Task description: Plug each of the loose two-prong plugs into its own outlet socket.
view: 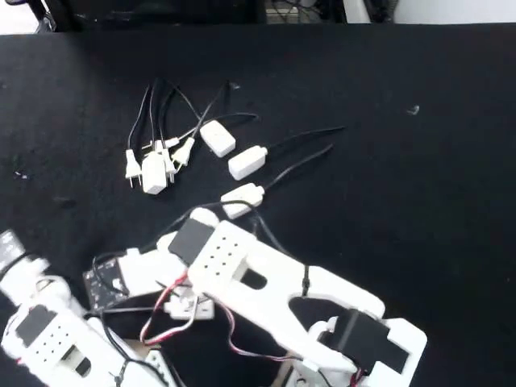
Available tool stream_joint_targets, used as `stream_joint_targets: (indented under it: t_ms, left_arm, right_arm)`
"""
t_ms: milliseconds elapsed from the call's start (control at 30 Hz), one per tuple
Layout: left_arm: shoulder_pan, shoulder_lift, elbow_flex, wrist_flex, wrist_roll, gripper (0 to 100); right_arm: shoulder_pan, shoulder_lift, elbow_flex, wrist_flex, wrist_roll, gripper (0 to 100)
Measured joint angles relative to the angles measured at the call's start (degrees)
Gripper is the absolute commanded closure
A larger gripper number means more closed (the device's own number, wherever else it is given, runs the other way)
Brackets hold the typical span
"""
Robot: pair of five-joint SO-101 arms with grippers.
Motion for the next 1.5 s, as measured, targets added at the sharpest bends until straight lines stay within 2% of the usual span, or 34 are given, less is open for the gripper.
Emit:
stream_joint_targets:
  t_ms: [200,400,467,567,633,733,833,967,1033,1200,1500]
  left_arm:
    - [19.0,0.0,0.0,-1.1,3.7,97]
    - [35.4,0.1,0.0,-10.1,6.2,97]
    - [39.3,0.1,-0.6,-11.7,6.4,97]
    - [39.9,0.0,-3.8,-10.5,8.4,97]
    - [37.5,0.0,-6.5,-7.6,9.0,97]
    - [30.2,0.0,-11.2,-1.5,9.3,97]
    - [19.3,0.0,-13.8,3.7,9.6,97]
    - [3.2,0.0,-13.5,5.4,8.1,97]
    - [-1.3,0.0,-11.3,5.5,5.3,97]
    - [-4.0,0.0,-3.9,3.3,2.8,97]
    - [-4.3,0.0,-3.0,2.1,2.7,97]
  right_arm:
    - [7.6,-6.3,0.0,4.7,0.0,98.8]
    - [17.2,-18.7,0.0,13.5,0.0,98.8]
    - [18.5,-23.0,1.6,14.3,0.0,98.8]
    - [18.1,-28.0,6.9,14.2,0.0,98.8]
    - [16.0,-29.9,11.3,12.7,-1.4,98.8]
    - [13.0,-30.2,16.7,8.6,-4.1,98.8]
    - [12.3,-28.1,18.3,4.7,-5.8,98.8]
    - [12.2,-20.8,16.3,4.0,-7.7,98.8]
    - [11.8,-17.1,13.4,5.1,-8.8,98.8]
    - [8.2,-13.2,9.6,8.9,-9.9,98.8]
    - [7.0,-12.5,10.5,8.6,-9.2,98.8]
